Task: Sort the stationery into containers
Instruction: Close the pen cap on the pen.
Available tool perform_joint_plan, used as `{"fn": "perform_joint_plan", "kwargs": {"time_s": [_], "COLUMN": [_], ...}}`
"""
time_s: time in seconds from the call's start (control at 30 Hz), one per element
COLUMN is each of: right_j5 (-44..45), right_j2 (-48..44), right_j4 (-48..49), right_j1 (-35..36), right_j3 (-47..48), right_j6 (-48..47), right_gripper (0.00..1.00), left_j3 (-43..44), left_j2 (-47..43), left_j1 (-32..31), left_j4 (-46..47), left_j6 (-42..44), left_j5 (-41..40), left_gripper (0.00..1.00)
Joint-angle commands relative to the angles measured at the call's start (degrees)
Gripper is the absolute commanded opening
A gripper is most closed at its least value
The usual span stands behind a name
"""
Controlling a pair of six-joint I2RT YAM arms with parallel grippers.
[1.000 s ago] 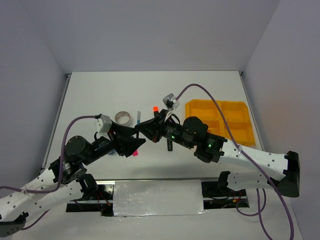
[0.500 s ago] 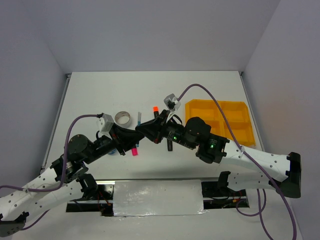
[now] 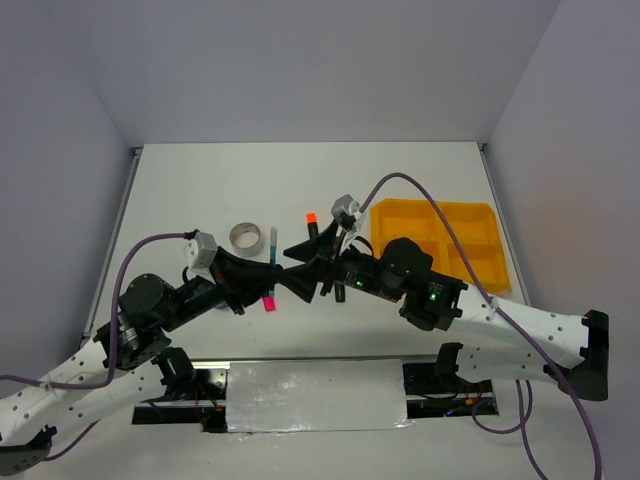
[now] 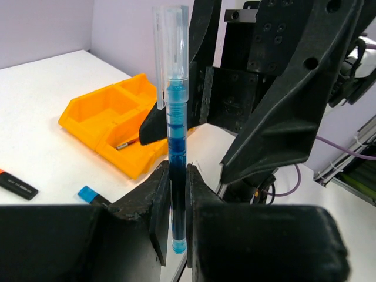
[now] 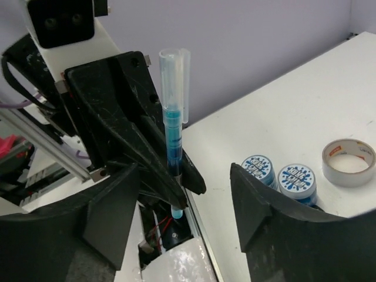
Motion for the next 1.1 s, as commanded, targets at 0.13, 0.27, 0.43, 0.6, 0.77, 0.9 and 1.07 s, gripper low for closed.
{"fn": "perform_joint_plan", "kwargs": {"time_s": [0.13,0.27,0.43,0.6,0.77,0.9,1.07], "right_j5": [-1.2,-2.1,-7.9,-12.2,-12.2,-12.0,-10.7], "right_j2": [-3.1,-1.3,0.8,1.7,1.4,1.3,1.2], "right_j4": [-1.7,-4.5,-3.9,-2.0,-0.7,-0.5,-0.6], "right_j1": [-0.8,-3.0,-3.9,-4.5,-4.5,-4.5,-4.5], "right_j3": [4.6,8.7,11.5,11.5,10.5,10.2,10.2], "right_j6": [-5.8,-5.3,-6.4,-6.2,-5.8,-5.7,-5.9], "right_gripper": [0.77,0.76,0.67,0.49,0.36,0.39,0.47], "left_j3": [1.0,0.8,0.8,0.8,0.7,0.6,0.7], "left_j2": [0.5,0.8,1.1,1.4,1.2,1.3,1.4], "left_j1": [-0.3,-0.2,-0.2,-0.3,-0.2,-0.2,-0.2], "left_j4": [4.9,5.8,5.6,5.6,5.3,5.3,5.1], "left_j6": [1.9,2.2,2.5,2.3,2.4,2.3,2.4], "left_j5": [5.1,7.6,8.0,8.0,7.8,8.1,8.0], "left_gripper": [0.0,0.0,0.0,0.0,0.0,0.0,0.0]}}
